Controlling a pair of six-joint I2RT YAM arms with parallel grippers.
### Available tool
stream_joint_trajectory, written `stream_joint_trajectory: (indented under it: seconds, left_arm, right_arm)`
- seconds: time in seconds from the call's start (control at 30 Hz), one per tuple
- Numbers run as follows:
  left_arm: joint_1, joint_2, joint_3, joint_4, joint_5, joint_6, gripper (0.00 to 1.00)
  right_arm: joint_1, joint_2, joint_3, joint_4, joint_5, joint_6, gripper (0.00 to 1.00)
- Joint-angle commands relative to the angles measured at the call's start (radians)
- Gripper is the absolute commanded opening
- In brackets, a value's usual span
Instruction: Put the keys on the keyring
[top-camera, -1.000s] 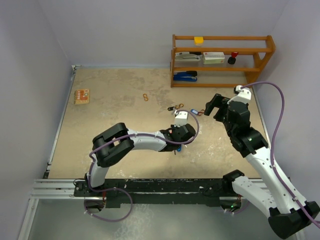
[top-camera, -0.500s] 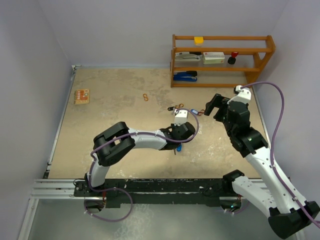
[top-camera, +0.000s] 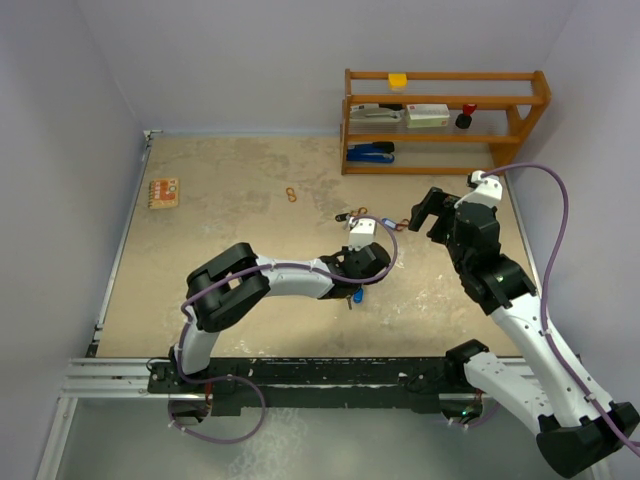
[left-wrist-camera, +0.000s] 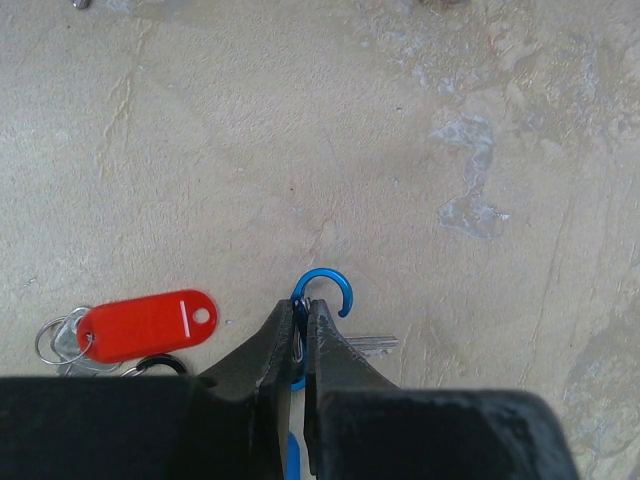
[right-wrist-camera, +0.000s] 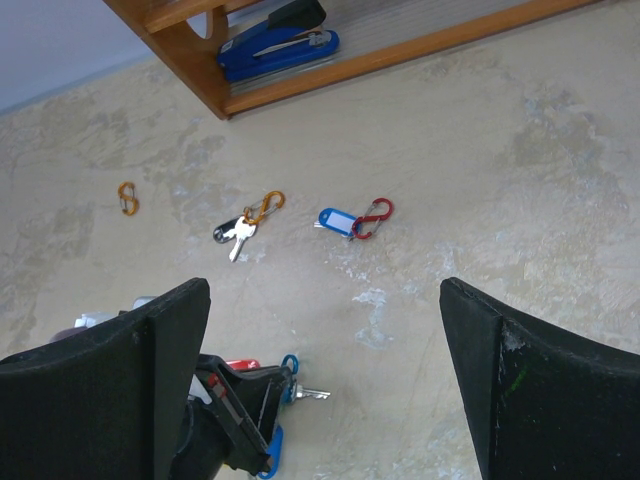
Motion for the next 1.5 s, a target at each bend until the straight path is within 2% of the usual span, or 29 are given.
stream_joint_trajectory:
  seconds: [0.0, 0.77, 1.47]
  left_arm:
    - [0.003, -0.025, 0.036, 0.005, 0.001, 0.005, 0.0]
    - [-0.014, -0.09, 0.044, -0.032, -0.03, 0.01, 0.0]
    - [-0.011, -0.065, 0.084, -0.09, 0.021, -0.002, 0.0]
  right_arm:
    - [-0.001, -0.008, -0.002, 0.031, 0.026, 0.006, 1.0]
    - [-0.002, -0.009, -0.002, 0.03, 0.024, 0.008, 1.0]
    - [-0.001, -0.01, -0.002, 0.031, 0.022, 0.008, 1.0]
